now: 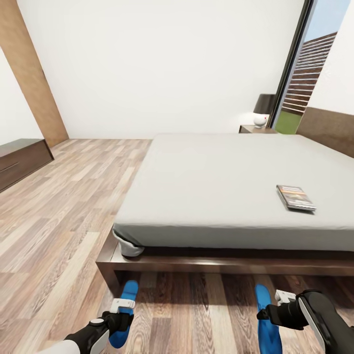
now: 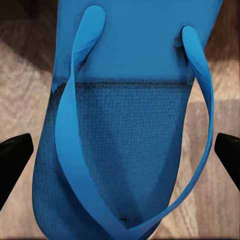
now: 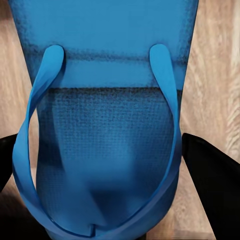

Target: In the bedroom, move the book from the bed onto either nightstand, and place the two sandals side by side next to the bed.

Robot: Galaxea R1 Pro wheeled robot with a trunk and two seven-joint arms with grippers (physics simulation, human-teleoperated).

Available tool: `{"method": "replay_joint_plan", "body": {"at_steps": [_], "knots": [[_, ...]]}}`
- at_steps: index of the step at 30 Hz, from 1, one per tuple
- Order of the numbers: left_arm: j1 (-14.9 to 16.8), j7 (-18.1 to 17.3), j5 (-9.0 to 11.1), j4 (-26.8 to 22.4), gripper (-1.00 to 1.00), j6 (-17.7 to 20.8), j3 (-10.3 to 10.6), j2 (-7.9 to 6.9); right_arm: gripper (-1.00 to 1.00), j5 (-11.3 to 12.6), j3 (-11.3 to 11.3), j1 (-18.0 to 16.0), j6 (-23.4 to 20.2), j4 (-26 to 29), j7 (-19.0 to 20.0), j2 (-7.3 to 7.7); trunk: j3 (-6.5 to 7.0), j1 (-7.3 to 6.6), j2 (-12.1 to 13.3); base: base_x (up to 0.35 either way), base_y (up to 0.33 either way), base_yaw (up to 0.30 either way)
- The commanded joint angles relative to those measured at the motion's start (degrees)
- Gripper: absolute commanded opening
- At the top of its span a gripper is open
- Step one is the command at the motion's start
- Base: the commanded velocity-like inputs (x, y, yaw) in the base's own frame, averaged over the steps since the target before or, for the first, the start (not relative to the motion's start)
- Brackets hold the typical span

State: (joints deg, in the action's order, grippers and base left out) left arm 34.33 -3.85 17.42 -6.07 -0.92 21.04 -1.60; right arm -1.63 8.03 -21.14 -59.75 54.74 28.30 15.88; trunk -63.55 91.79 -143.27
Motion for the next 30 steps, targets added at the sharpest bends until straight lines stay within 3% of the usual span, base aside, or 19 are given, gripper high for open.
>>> {"method": "replay_joint_plan", "body": {"at_steps": [1,30], "knots": [[0.03,0.07,0.51,0.01,-1.00,-0.11,0.49,-0.04,-1.00,-0.13,0.08,-0.03,-0.25,0.05,0.26,-0.02,-0.28,0.01,-0.04,0.000,0.000,0.000],[0.18,0.05,0.51,-0.48,-1.00,-3.33,0.65,-0.07,-1.00,-0.13,-0.06,-0.04,-0.25,0.11,0.26,-0.18,-6.70,0.76,-0.42,0.000,0.000,0.000]]}}
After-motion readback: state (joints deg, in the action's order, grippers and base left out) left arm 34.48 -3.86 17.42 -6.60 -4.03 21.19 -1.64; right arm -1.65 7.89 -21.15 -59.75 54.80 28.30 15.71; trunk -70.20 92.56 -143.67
